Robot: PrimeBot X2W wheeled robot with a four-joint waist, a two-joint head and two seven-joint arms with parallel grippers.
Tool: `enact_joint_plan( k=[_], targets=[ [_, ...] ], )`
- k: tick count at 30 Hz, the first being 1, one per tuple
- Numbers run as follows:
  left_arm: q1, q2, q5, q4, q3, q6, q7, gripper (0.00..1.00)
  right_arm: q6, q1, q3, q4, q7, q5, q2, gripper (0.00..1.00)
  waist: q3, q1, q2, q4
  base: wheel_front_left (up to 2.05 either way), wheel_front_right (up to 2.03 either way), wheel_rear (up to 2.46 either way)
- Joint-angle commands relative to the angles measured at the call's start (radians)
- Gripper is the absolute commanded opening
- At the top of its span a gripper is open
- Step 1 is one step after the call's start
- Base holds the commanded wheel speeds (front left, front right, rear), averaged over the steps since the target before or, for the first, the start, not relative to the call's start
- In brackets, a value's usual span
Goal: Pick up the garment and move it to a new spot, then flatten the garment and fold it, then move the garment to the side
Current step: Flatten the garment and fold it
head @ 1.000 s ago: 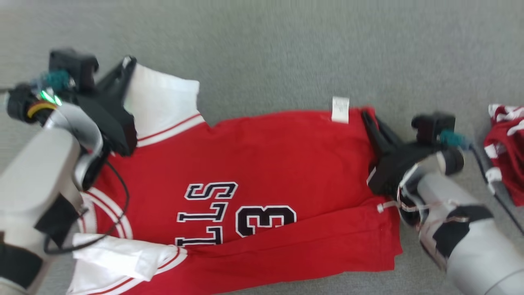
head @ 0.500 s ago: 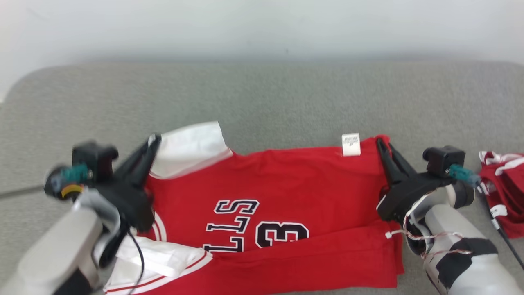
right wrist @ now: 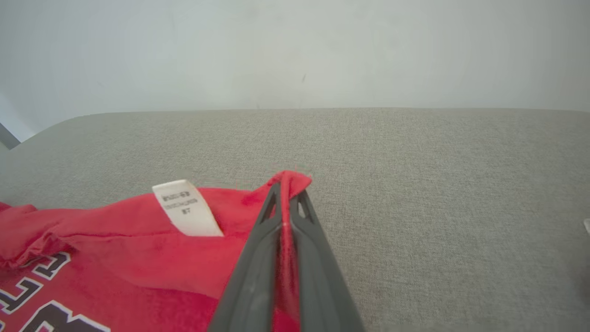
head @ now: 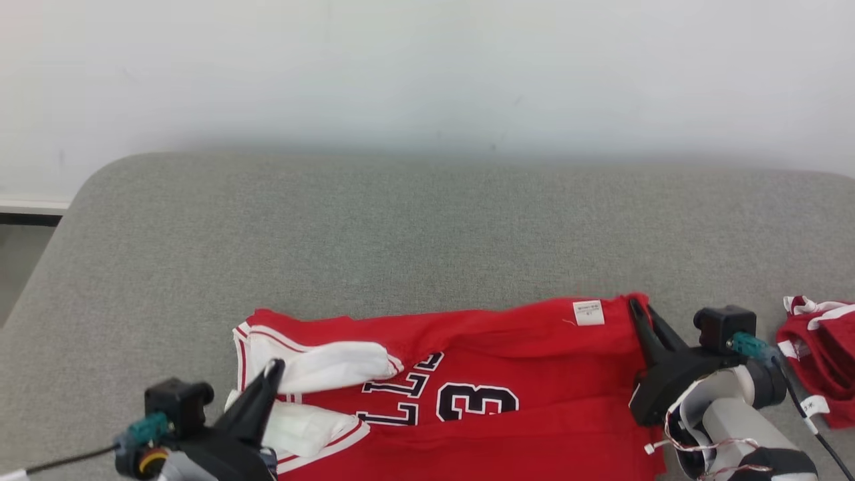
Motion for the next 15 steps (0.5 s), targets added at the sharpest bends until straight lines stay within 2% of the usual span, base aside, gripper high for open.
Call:
enact_joint_plan(
  k=[1, 11, 15],
  targets=[
    [0.047, -0.022, 0.001, -0.008, 0.018, -0.003, -0.007, 0.00, -0.002, 0.024, -0.006, 0.010, -0.004, -0.010, 0.000, 0.00, -0.012, 0.0002, 0.0001, 0.006, 0.00, 0.00, 0.00],
    [0.182, -0.121, 0.082, 0.016, 0.107, -0.020, -0.006, 0.00, -0.002, 0.098, -0.027, 0.032, -0.004, 0.013, 0.006, 0.00, -0.014, 0.0002, 0.0001, -0.003, 0.00, 0.00, 0.00],
    [0.240, -0.165, 0.130, 0.019, 0.174, -0.028, -0.006, 0.00, -0.002, 0.134, -0.056, 0.009, -0.004, 0.033, 0.007, 0.00, -0.015, 0.0002, 0.0001, -0.007, 0.00, 0.00, 0.00]
  ],
)
